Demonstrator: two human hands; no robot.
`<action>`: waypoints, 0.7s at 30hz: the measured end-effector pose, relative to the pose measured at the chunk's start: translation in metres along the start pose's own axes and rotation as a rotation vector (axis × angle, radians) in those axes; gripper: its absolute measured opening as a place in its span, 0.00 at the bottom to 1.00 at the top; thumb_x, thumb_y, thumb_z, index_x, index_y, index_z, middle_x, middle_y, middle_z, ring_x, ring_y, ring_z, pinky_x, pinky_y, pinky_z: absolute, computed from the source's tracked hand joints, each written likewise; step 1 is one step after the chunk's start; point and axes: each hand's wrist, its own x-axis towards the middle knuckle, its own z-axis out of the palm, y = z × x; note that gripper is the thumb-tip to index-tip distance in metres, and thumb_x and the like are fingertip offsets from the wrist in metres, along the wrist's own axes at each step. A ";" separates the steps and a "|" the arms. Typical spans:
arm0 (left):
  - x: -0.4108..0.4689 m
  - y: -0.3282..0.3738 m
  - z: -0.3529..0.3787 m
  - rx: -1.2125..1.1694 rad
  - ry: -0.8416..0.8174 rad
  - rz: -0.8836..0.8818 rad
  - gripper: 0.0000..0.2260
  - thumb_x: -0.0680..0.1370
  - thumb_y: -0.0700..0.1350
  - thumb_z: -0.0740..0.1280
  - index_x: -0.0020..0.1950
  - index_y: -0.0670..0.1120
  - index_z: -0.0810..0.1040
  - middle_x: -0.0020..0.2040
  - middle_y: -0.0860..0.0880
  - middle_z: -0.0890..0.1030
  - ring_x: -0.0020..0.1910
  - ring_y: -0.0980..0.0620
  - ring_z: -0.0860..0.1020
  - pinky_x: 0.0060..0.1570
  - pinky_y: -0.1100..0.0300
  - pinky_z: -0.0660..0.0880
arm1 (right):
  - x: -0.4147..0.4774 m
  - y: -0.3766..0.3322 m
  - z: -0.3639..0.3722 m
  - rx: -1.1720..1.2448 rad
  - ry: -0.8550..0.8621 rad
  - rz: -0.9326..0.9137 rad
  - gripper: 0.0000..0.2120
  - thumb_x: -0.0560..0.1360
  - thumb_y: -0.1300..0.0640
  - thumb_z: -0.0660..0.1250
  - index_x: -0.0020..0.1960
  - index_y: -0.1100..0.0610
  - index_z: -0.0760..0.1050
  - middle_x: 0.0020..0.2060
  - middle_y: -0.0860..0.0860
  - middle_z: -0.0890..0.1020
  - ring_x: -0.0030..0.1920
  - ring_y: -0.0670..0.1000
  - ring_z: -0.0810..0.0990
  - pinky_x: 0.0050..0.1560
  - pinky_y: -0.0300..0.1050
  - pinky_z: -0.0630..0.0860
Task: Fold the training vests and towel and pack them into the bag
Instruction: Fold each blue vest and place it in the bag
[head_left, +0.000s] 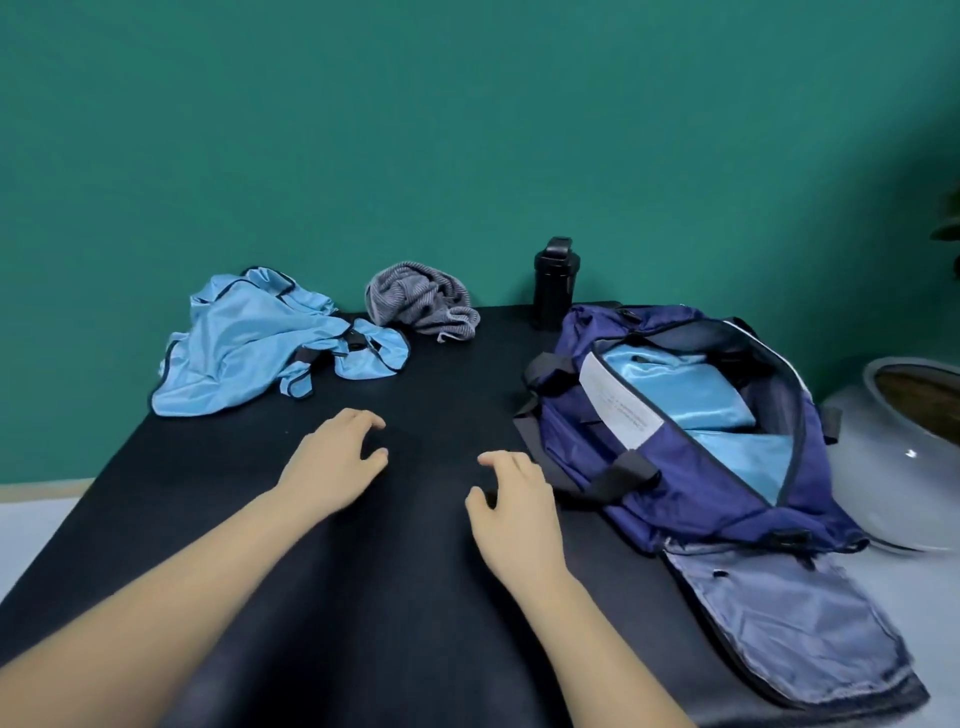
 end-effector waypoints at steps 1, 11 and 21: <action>0.006 -0.008 0.000 0.021 -0.005 -0.011 0.18 0.82 0.55 0.68 0.72 0.54 0.75 0.73 0.55 0.74 0.66 0.51 0.77 0.67 0.48 0.75 | 0.000 0.001 0.008 -0.009 -0.017 -0.017 0.19 0.80 0.53 0.66 0.70 0.48 0.74 0.68 0.43 0.75 0.69 0.49 0.72 0.71 0.48 0.67; 0.091 -0.054 0.013 0.146 -0.085 -0.055 0.22 0.83 0.59 0.65 0.78 0.60 0.72 0.86 0.48 0.55 0.83 0.44 0.58 0.79 0.42 0.64 | -0.003 0.011 0.038 -0.163 -0.061 -0.099 0.22 0.85 0.47 0.59 0.78 0.49 0.70 0.79 0.44 0.67 0.81 0.45 0.60 0.80 0.44 0.57; 0.156 -0.055 0.028 0.143 -0.208 -0.180 0.35 0.84 0.70 0.55 0.86 0.53 0.59 0.88 0.49 0.51 0.86 0.45 0.48 0.82 0.38 0.54 | -0.001 0.013 0.042 -0.213 -0.069 -0.103 0.20 0.85 0.47 0.57 0.75 0.49 0.72 0.79 0.46 0.68 0.81 0.48 0.60 0.79 0.47 0.59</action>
